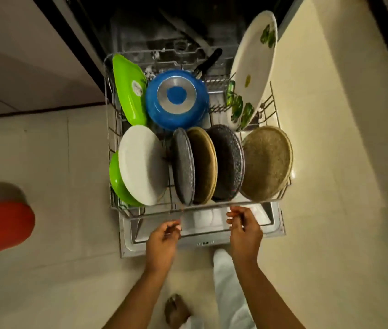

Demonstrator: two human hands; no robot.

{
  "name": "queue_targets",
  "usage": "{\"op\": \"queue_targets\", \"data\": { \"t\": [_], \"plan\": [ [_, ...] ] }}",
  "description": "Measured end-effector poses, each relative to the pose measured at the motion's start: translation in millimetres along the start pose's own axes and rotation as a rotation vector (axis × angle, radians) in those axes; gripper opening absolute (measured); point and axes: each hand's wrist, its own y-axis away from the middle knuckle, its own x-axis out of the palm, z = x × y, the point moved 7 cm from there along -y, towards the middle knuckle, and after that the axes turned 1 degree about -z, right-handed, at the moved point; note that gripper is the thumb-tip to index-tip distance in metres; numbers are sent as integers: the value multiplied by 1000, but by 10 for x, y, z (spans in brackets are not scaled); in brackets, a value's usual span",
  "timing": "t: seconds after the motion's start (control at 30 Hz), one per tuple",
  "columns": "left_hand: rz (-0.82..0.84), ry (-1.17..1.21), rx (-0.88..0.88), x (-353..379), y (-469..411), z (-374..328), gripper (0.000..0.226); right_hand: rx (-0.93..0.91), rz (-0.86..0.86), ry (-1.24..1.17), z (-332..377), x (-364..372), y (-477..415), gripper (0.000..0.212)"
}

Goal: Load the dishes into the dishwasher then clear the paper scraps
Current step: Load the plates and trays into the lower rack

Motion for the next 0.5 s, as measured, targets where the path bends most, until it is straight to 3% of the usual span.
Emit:
{"op": "queue_targets", "data": {
  "t": [0.1,0.17,0.3,0.5],
  "plan": [
    [-46,415,-421,65,-38,383,12,617,6,-425,-719,144,76,16],
    [-46,658,-490,144,-137,393,21,805,56,-603,-887,281,43,22],
    [-89,938,-542,250,-261,271,46,764,24,-803,-778,356,-205,52],
    [-167,1146,-588,345,-298,167,64,782,25,-963,-569,464,-423,62]
  ]
}}
